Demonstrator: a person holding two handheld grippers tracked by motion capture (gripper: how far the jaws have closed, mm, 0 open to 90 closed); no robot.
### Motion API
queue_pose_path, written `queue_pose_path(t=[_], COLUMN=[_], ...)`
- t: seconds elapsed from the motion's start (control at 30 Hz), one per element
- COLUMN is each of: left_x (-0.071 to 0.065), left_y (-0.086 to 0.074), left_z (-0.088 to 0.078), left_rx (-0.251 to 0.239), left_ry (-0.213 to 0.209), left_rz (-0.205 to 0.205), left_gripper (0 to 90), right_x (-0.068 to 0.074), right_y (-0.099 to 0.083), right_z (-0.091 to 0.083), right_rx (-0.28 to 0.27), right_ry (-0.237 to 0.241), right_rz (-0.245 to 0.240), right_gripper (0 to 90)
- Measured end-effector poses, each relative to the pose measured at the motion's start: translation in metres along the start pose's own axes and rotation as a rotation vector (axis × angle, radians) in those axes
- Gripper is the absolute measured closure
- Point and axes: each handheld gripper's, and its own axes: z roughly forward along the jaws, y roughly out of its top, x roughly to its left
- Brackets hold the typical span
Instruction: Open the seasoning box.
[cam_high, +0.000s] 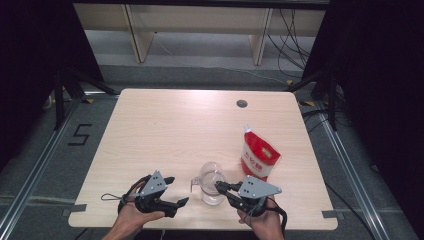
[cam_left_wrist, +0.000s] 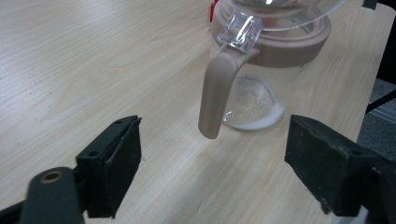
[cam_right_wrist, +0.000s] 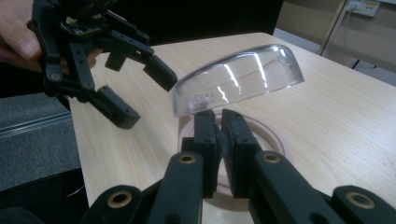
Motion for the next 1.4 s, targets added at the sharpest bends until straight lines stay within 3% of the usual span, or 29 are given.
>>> queue_pose_path(t=[0.03, 0.07, 0.1, 0.13, 0.3, 0.33, 0.5, 0.57, 0.7, 0.8, 0.87, 0.9, 0.93, 0.97, 1.17, 1.27, 1.3, 1.4], left_x=[0.000, 0.002, 0.003, 0.004, 0.004, 0.005, 0.006, 0.005, 0.005, 0.003, 0.003, 0.003, 0.002, 0.002, 0.001, 0.002, -0.001, 0.000], left_y=[-0.002, -0.003, -0.005, -0.006, -0.011, -0.012, -0.016, -0.018, -0.019, -0.022, -0.022, -0.022, -0.022, -0.022, -0.024, -0.024, -0.024, -0.024], left_z=[0.001, -0.001, -0.001, -0.001, -0.002, -0.003, -0.006, -0.008, -0.009, -0.009, -0.009, -0.009, -0.009, -0.009, -0.007, -0.007, -0.006, -0.007], left_rx=[-0.007, 0.013, 0.009, 0.007, -0.008, 0.012, 0.019, 0.020, 0.018, 0.013, 0.021, 0.027, 0.021, 0.025, 0.027, 0.039, 0.014, 0.025], left_ry=[0.004, 0.017, 0.017, 0.022, 0.019, 0.014, 0.016, 0.021, 0.030, 0.040, 0.033, 0.033, 0.029, 0.029, 0.024, 0.029, 0.021, 0.015], left_rz=[-0.027, -0.029, -0.038, -0.034, -0.054, -0.042, -0.022, -0.049, -0.039, -0.062, -0.053, -0.051, -0.054, -0.053, -0.058, -0.039, -0.061, -0.057], left_gripper=[16.7, 16.4, 15.4, 15.2, 15.2, 15.2, 15.2, 15.1, 15.2, 15.3, 15.3, 15.3, 15.3, 15.2, 15.3, 15.3, 15.3, 15.3], right_x=[0.001, 0.001, 0.002, 0.002, 0.005, 0.006, 0.009, 0.010, 0.012, 0.013, 0.014, 0.013, 0.015, 0.014, 0.017, 0.015, 0.015, 0.012], right_y=[0.001, 0.002, 0.003, 0.004, 0.007, 0.008, 0.010, 0.010, 0.011, 0.012, 0.012, 0.013, 0.013, 0.013, 0.014, 0.014, 0.014, 0.013], right_z=[0.001, 0.002, 0.003, 0.004, 0.009, 0.009, 0.014, 0.015, 0.017, 0.018, 0.020, 0.021, 0.021, 0.022, 0.022, 0.021, 0.020, 0.016], right_rx=[0.000, -0.006, -0.011, 0.002, -0.015, -0.016, -0.008, -0.012, -0.014, -0.011, -0.012, -0.025, -0.009, -0.020, -0.011, -0.018, -0.011, -0.034], right_ry=[-0.008, 0.005, -0.009, 0.010, 0.012, 0.010, 0.034, 0.044, 0.041, 0.040, 0.047, 0.043, 0.055, 0.052, 0.050, 0.050, 0.051, 0.029], right_rz=[0.002, -0.001, -0.010, -0.008, -0.007, -0.006, -0.017, -0.022, -0.018, -0.017, -0.018, -0.051, -0.020, -0.040, -0.026, -0.026, -0.017, -0.026], right_gripper=[85.4, 85.3, 85.3, 85.3, 85.0, 85.1, 84.8, 84.7, 84.2, 84.2, 84.2, 84.1, 84.0, 84.0, 83.1, 82.4, 82.1, 76.5])
